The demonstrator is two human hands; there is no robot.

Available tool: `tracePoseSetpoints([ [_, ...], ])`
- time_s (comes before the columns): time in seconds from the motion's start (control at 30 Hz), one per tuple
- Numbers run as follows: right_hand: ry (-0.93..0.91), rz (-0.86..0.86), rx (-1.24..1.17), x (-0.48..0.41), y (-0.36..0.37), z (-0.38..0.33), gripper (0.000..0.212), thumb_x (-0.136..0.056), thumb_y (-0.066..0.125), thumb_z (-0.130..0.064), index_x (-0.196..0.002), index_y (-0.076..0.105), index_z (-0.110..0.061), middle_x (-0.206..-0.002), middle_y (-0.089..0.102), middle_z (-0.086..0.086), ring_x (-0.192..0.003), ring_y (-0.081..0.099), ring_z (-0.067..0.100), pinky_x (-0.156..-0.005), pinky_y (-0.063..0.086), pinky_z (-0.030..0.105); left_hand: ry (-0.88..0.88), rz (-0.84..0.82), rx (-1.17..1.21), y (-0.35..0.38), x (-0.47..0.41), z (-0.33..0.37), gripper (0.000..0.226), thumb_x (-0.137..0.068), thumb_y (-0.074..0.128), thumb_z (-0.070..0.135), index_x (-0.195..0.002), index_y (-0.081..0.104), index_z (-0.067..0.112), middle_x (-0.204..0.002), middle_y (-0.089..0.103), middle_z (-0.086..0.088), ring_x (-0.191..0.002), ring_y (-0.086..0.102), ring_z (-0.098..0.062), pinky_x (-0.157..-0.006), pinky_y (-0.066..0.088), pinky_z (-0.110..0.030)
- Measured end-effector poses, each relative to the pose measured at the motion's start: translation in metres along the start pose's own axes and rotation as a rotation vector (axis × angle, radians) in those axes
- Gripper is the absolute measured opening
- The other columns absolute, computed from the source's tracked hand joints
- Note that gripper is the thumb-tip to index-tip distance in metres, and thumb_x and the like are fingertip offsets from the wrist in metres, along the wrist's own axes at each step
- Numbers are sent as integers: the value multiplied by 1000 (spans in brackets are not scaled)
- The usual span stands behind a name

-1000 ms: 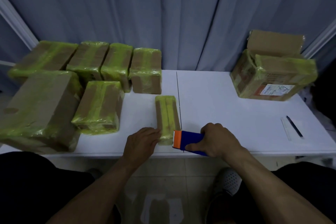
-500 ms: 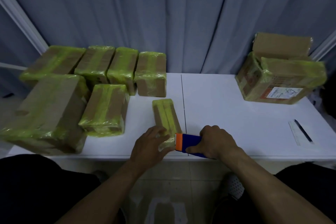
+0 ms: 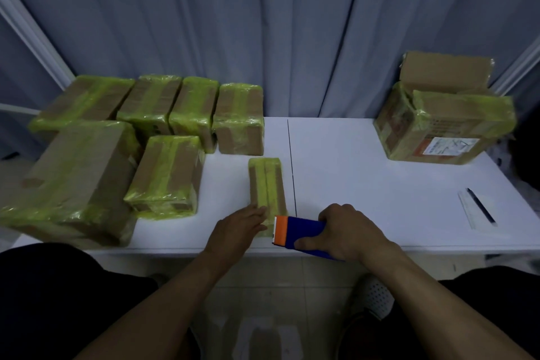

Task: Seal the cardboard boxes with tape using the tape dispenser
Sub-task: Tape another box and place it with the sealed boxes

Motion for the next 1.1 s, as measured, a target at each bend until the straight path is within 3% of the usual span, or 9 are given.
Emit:
tracePoseSetpoints([
  [0.1,25,2,-2,4,-9,12,76,-60,79,-79,-108,67,-21,-100,71,-5,-84,67,11,-77,61,31,-96,-40,71,-2,-1,-14,36,-90,70,24,-126,68,17,-134,63,3,-128,53,-9,-108,29,-9],
  [0.2,35,28,16,3,-11,16,74,-61,80,-77,-107,67,-20,-100,71,-4,-84,67,12,-76,61,29,-95,-88,74,1,2,-15,37,-93,67,25,-130,65,20,-138,60,4,-130,52,-10,-107,25,-6],
  [0.33,36,18,47,-7,0,14,78,-62,80,-77,-110,68,-17,-101,72,-2,-86,68,14,-78,62,32,-50,-113,60,1,13,-7,49,-93,68,15,-140,55,22,-147,51,-2,-134,48,-14,-110,30,-17],
  [0.5,17,-10,83,-12,13,8,78,-66,76,-78,-111,67,-15,-100,71,0,-86,68,16,-75,60,30,-62,-79,30,-6,17,-5,43,-102,50,35,-144,46,41,-155,32,17,-140,33,-2,-116,28,-25],
  [0.57,10,-14,85,-13,17,4,77,-67,75,-78,-110,66,-15,-94,68,-2,-84,67,15,-71,58,28,-56,-85,17,-11,16,0,45,-96,63,26,-140,54,35,-151,43,11,-136,40,-7,-115,35,-33],
  [0.63,1,-17,90,-13,19,1,72,-70,74,-77,-105,63,-16,-89,62,-4,-81,64,16,-65,53,26,71,-60,-63,-11,15,9,51,-82,80,16,-130,65,25,-140,58,0,-128,55,-19,-106,47,-42],
  [0.7,-2,-15,100,-12,19,0,68,-71,73,-77,-102,58,-18,-88,58,-4,-79,62,16,-63,50,26,96,-47,-81,-10,13,8,48,-79,83,24,-125,69,20,-134,64,-1,-124,60,-20,-101,51,-41],
  [0.87,6,-33,95,-12,22,3,66,-73,71,-78,-98,55,-20,-85,57,-5,-79,62,15,-65,50,27,136,-48,-94,-7,10,21,54,-73,86,7,-124,69,17,-127,67,-5,-119,63,-23,-99,49,-41],
  [1.1,-35,-67,24,-3,25,0,69,-76,69,-77,-110,62,-18,-96,65,-3,-87,67,14,-77,57,29,22,-79,-91,-3,11,8,49,-84,77,13,-131,65,23,-140,58,-3,-132,52,-23,-109,36,-34],
])
Point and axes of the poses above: each hand's wrist, its own x-axis away from the middle knuckle, its own y-axis out of the palm, z = x × y, the point moved 10 cm from there along -x, towards the middle knuckle
